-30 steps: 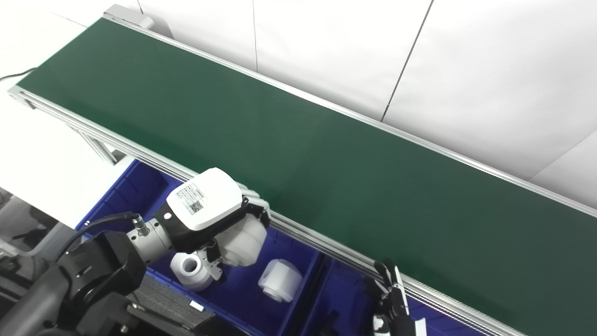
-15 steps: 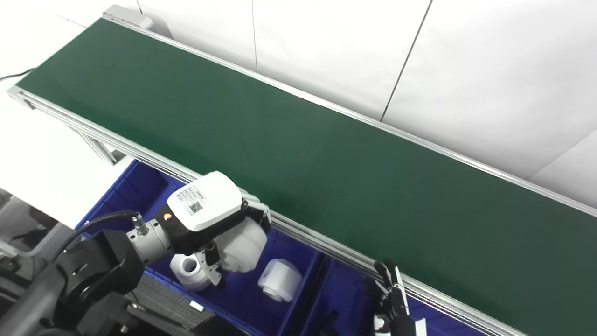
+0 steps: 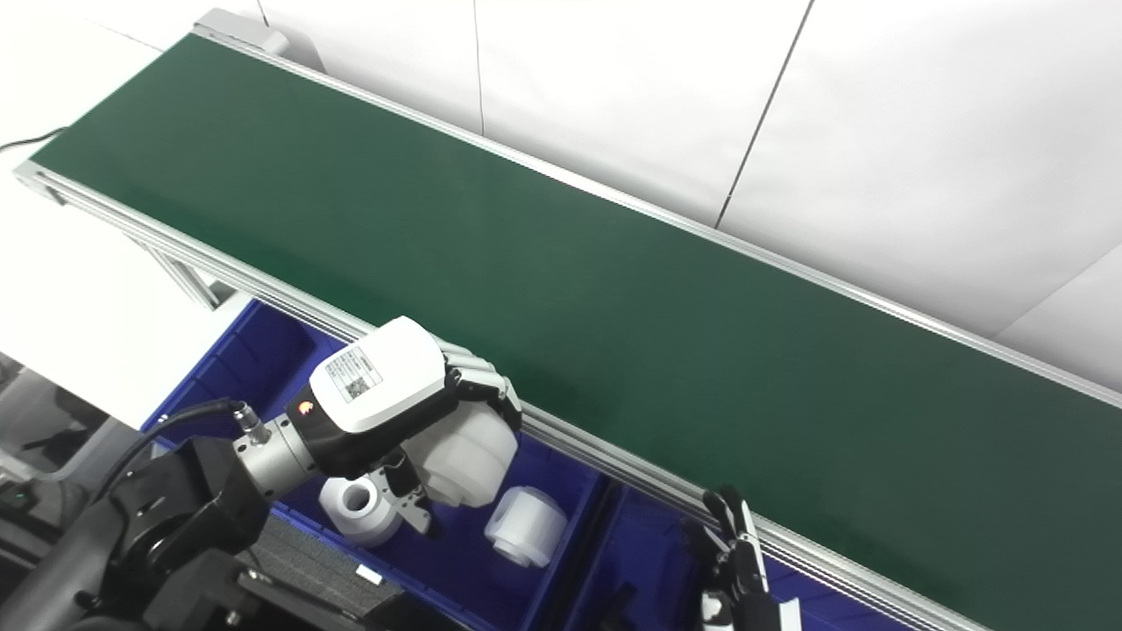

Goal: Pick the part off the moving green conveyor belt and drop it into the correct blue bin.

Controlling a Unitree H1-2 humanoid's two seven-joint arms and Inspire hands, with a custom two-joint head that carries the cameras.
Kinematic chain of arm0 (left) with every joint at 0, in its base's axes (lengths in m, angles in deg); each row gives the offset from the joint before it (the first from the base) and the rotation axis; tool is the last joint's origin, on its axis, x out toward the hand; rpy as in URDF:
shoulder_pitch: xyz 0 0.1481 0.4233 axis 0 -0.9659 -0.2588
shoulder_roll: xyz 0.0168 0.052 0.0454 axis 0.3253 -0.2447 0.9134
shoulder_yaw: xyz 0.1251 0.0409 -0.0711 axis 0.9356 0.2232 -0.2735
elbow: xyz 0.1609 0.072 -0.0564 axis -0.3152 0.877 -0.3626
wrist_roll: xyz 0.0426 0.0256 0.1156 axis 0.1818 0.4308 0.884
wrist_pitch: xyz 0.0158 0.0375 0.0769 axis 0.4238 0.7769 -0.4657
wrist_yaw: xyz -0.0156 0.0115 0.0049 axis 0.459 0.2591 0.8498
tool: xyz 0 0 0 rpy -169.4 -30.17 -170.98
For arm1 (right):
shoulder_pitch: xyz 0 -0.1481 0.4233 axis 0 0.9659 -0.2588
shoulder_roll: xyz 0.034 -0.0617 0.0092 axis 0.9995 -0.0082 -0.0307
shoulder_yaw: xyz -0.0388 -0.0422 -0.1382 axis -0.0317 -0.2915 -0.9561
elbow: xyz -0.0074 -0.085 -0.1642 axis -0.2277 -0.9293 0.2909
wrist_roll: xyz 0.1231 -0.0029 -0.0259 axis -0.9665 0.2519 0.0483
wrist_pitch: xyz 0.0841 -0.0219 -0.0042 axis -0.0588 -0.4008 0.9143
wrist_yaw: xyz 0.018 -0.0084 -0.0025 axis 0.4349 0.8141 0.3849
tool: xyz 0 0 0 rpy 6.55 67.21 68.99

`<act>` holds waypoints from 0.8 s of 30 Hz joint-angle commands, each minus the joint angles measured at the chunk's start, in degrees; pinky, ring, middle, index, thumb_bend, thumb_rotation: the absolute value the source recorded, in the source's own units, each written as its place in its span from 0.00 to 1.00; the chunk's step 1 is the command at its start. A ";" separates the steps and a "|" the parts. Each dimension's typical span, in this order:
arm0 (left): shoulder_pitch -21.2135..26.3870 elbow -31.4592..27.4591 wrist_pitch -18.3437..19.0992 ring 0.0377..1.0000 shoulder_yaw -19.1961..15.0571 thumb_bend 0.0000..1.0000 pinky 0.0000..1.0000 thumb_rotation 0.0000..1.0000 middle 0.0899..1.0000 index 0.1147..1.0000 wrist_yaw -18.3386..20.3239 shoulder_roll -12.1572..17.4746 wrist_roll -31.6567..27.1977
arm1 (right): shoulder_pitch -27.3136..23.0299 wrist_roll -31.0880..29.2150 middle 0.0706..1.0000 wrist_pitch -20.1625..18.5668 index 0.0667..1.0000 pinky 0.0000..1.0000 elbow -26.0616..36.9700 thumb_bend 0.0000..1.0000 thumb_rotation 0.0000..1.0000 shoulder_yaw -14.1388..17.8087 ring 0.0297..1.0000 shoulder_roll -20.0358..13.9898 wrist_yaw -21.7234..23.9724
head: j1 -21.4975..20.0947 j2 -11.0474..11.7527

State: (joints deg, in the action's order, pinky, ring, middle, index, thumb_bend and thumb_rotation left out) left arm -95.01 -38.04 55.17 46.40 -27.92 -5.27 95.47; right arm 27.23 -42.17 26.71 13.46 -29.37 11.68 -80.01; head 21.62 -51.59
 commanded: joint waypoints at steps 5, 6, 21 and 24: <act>-0.57 2.40 -10.18 0.63 -0.85 0.81 0.53 0.44 0.55 0.42 -16.54 -3.00 -10.49 | 0.41 -0.30 0.90 0.15 0.95 0.78 2.09 0.77 0.99 0.15 0.80 0.22 0.29 | 0.21 -0.03; -0.55 2.61 -10.73 0.60 0.06 0.80 0.50 0.43 0.54 0.42 -18.70 -2.92 -13.15 | 0.41 -0.39 0.90 0.09 0.95 0.78 2.12 0.77 0.99 0.15 0.80 0.20 0.34 | 0.12 -0.09; -2.00 -1.87 -6.22 0.64 0.67 0.94 0.49 0.46 0.70 0.69 -16.22 -8.36 -25.58 | 0.44 -0.70 0.90 -0.03 0.95 0.77 2.04 0.77 0.99 0.40 0.80 0.23 0.68 | 0.01 -0.11; -2.58 -2.30 -5.79 0.65 0.33 0.97 0.53 0.43 0.72 0.70 -15.10 -8.89 -24.69 | 0.50 -0.62 0.90 -0.04 0.95 0.77 2.06 0.77 0.99 0.50 0.80 0.32 0.71 | 0.01 -0.11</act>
State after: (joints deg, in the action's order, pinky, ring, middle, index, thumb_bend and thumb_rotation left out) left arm -97.20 -38.46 49.44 47.13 -43.18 -14.08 70.13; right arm 27.38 -42.25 26.68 13.50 -29.00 11.62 -79.33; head 21.62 -51.77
